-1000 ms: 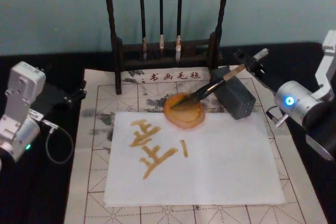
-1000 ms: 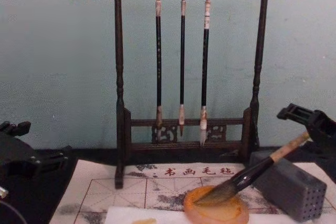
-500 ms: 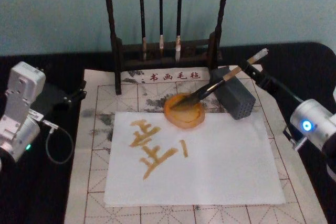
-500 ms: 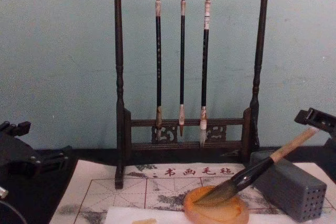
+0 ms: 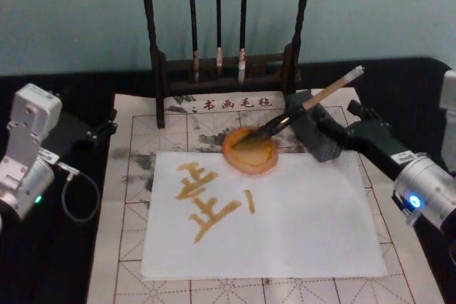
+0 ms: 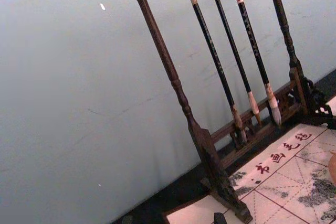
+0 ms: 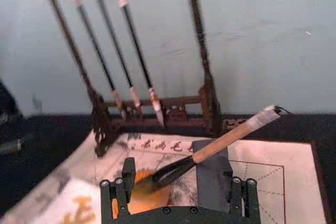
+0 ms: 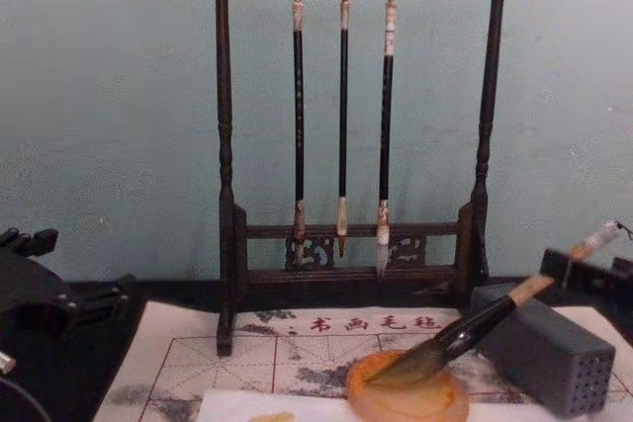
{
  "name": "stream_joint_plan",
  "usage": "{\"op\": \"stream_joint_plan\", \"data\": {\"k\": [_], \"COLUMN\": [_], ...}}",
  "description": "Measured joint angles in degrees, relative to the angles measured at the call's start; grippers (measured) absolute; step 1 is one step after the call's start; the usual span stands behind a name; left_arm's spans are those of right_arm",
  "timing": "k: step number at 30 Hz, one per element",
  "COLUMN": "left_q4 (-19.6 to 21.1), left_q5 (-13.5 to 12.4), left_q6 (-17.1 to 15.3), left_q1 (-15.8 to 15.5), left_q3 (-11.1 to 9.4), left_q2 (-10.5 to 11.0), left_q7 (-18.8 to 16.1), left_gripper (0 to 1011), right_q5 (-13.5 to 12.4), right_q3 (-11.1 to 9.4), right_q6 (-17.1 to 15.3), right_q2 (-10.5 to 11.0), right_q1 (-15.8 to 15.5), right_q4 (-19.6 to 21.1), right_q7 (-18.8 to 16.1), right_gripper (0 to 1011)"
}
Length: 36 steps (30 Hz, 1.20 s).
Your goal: Pick up the brush from the inkstone, write on the paper, then place the brush back to its original position.
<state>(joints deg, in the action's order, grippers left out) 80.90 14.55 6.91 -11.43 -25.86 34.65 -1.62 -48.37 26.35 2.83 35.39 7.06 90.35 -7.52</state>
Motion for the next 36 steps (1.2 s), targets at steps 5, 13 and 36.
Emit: {"op": "stream_joint_plan", "data": {"k": [5,13,36], "left_q4": [0.0,0.0,0.0], "left_q5": [0.0,0.0,0.0], "left_q6": [0.0,0.0,0.0], "left_q1": [0.0,0.0,0.0], "left_q3": [0.0,0.0,0.0], "left_q2": [0.0,0.0,0.0], "left_q7": [0.0,0.0,0.0], "left_gripper": [1001,1001,1001], "right_q5": [5.12,12.21,16.24], "right_q3": [1.38,2.55,2.88], "right_q6": [1.08,2.14,1.72], "right_q2": [1.35,1.09,0.29], "right_q1": [-0.29,-0.17,0.25], "right_q4": [0.23,-1.12,-2.48], "right_q7": [-0.6,1.06,2.02], "right_gripper": [1002,1002,1002]}}
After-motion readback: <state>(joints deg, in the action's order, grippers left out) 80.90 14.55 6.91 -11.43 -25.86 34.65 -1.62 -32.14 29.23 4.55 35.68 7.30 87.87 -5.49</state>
